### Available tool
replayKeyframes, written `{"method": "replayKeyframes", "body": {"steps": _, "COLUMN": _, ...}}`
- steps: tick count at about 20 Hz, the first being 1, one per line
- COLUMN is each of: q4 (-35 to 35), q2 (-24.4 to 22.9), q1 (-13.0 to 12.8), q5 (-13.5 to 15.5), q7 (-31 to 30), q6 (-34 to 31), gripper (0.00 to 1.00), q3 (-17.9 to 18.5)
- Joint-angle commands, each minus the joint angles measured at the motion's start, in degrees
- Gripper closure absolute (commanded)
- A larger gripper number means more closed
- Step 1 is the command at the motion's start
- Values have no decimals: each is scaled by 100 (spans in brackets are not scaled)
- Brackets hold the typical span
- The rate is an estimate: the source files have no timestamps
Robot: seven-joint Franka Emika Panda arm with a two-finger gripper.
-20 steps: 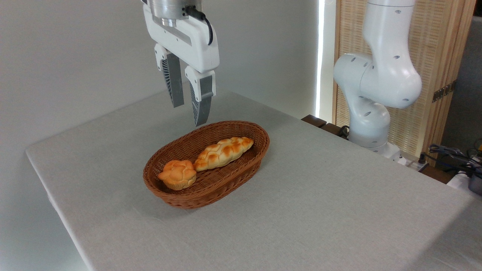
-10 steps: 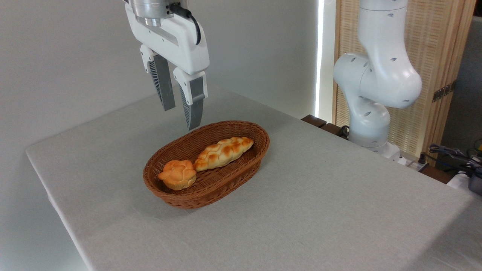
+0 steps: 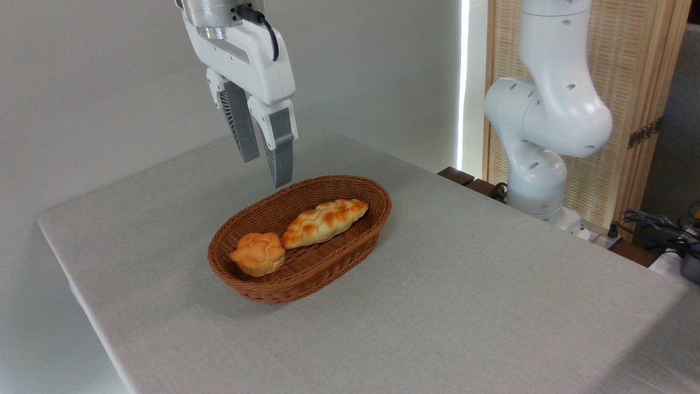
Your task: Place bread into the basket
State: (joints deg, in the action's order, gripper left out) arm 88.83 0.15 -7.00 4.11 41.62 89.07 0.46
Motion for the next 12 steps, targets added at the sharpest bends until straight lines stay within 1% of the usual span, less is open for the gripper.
{"method": "replayKeyframes", "body": {"steps": 1, "q4": 38, "q2": 3, "q1": 24, "q5": -225, "q7": 5, "q6": 278, "gripper": 0, "q3": 25}}
{"method": "replayKeyframes", "body": {"steps": 2, "q4": 46, "q2": 3, "q1": 24, "q5": -409, "q7": -13, "q6": 278, "gripper": 0, "q3": 25}}
{"method": "replayKeyframes", "body": {"steps": 3, "q4": 64, "q2": 3, "q1": 15, "q5": -455, "q7": -22, "q6": 278, "gripper": 0, "q3": 16}}
{"method": "replayKeyframes", "body": {"steps": 5, "q4": 73, "q2": 3, "q1": 24, "q5": -403, "q7": -100, "q6": 260, "gripper": 0, "q3": 25}}
{"method": "replayKeyframes", "body": {"steps": 7, "q4": 90, "q2": -6, "q1": 24, "q5": -350, "q7": -407, "q6": 260, "gripper": 0, "q3": 33}}
{"method": "replayKeyframes", "body": {"steps": 8, "q4": 108, "q2": -6, "q1": 24, "q5": -324, "q7": -417, "q6": 260, "gripper": 0, "q3": 33}}
{"method": "replayKeyframes", "body": {"steps": 9, "q4": 134, "q2": -6, "q1": 93, "q5": -315, "q7": -383, "q6": 260, "gripper": 0, "q3": 25}}
{"method": "replayKeyframes", "body": {"steps": 10, "q4": 143, "q2": -6, "q1": 216, "q5": -245, "q7": -374, "q6": 260, "gripper": 0, "q3": -1}}
{"method": "replayKeyframes", "body": {"steps": 11, "q4": 143, "q2": -6, "q1": 252, "q5": -114, "q7": -365, "q6": 260, "gripper": 0, "q3": -2}}
{"method": "replayKeyframes", "body": {"steps": 12, "q4": 143, "q2": -6, "q1": 261, "q5": -78, "q7": -356, "q6": 243, "gripper": 0, "q3": -2}}
